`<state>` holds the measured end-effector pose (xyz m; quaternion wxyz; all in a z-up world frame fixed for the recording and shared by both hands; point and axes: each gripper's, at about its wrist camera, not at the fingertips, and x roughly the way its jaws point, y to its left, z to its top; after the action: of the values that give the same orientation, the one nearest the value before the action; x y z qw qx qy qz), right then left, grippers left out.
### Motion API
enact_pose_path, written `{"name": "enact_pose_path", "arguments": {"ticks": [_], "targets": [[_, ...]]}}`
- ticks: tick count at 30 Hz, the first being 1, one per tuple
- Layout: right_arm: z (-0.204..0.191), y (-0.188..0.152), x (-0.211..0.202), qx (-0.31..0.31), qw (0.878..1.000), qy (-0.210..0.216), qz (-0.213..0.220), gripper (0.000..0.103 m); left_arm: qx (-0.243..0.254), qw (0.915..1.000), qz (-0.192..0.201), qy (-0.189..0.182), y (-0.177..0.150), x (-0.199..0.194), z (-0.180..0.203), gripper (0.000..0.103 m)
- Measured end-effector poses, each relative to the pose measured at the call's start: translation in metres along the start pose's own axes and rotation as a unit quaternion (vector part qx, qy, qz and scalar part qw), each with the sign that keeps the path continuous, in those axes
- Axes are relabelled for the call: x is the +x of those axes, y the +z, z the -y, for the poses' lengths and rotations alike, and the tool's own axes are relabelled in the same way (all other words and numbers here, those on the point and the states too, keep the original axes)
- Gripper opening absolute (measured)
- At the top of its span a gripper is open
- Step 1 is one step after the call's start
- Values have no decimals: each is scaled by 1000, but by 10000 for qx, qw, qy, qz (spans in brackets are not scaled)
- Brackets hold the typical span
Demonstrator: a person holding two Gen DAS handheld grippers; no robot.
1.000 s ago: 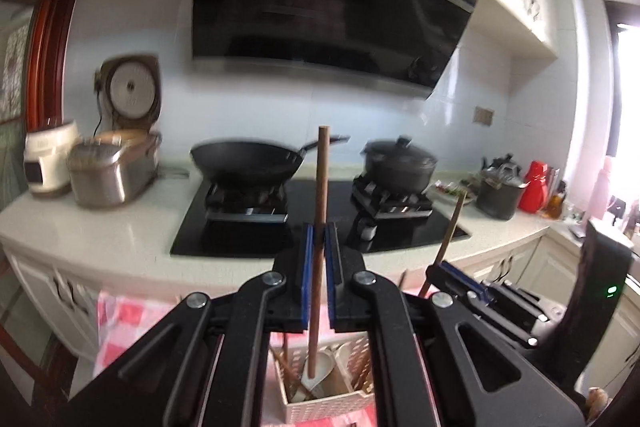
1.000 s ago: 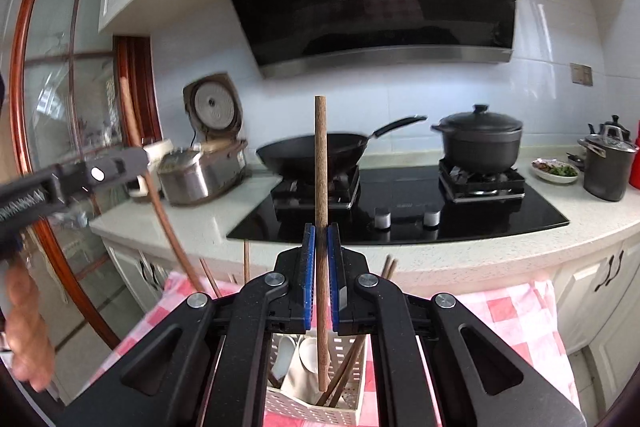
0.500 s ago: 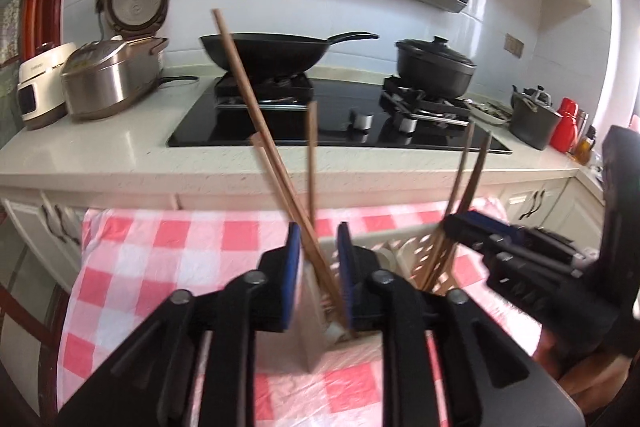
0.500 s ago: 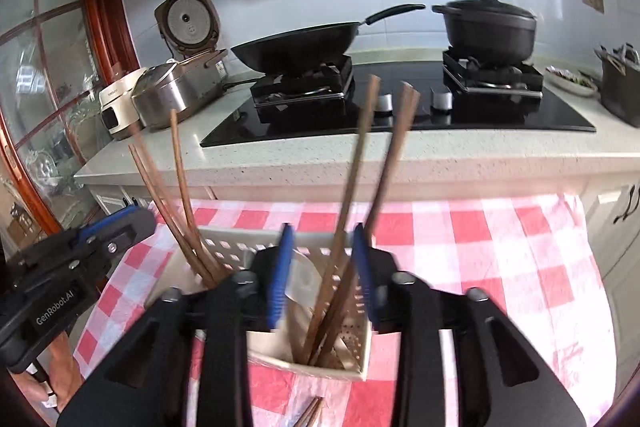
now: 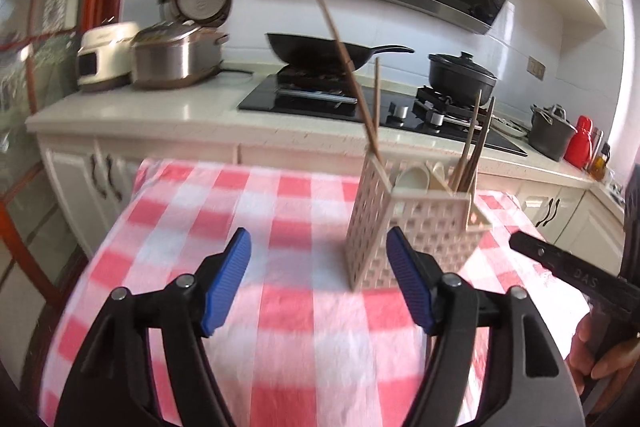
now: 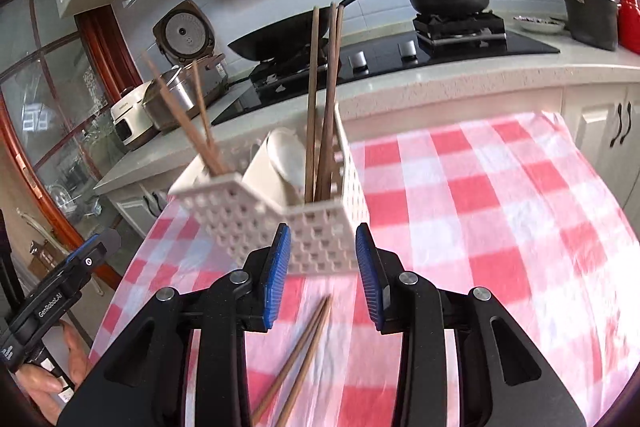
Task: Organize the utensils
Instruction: 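Move both tools back toward the last chopsticks on the cloth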
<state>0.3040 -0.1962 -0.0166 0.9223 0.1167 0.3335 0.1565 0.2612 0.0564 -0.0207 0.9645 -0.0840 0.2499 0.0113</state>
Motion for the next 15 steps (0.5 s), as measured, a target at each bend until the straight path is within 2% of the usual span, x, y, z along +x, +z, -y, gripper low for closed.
{"name": "enact_pose_path", "arguments": {"ticks": [3,8,15], "targets": [[0,-23,-12,-54,9999,-86,-51,34,-100,9999,-75,35,-26,-14,-1,73],[8,-54,-19,-41,9989,-297,-360,34,296,9986,-428,80,-68,-24,9,73],[3,-84,-26,-210,9970,-419,-618,34,507,9971,-572,45,-93,-32,21,74]]}}
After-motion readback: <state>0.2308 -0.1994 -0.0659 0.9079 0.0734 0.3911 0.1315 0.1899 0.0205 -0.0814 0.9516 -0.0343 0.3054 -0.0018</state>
